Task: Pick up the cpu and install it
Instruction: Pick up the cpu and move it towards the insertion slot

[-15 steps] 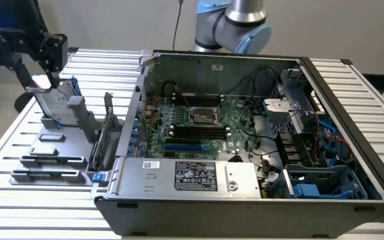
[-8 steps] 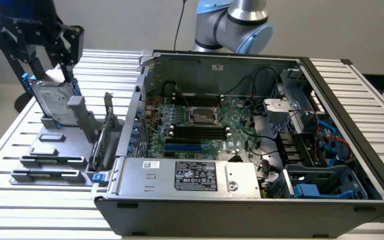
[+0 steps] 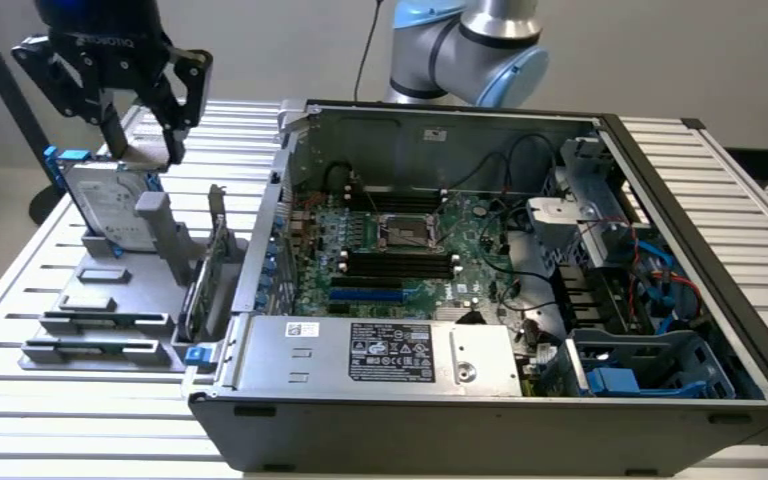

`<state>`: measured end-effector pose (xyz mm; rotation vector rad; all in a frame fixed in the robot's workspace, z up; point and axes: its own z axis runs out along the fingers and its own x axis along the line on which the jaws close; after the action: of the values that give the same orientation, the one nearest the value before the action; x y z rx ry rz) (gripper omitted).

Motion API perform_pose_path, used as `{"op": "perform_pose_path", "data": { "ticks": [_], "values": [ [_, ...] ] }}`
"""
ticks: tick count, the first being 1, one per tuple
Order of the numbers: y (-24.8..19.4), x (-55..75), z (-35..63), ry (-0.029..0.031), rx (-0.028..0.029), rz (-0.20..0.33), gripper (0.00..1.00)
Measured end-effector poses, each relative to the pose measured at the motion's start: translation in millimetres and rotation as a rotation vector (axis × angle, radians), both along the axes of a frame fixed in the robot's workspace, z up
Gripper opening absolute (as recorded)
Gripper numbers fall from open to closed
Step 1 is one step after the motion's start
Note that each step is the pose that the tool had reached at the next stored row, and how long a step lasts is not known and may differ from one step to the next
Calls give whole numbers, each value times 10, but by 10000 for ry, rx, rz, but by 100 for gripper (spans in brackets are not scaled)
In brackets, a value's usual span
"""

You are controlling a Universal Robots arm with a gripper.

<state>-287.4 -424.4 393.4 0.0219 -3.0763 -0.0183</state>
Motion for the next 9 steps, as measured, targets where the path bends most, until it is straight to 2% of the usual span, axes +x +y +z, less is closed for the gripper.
{"op": "perform_pose_path", "data": {
  "ticks": [9],
  "values": [
    [0,409,5,-1,1,-1,55]
  ]
}}
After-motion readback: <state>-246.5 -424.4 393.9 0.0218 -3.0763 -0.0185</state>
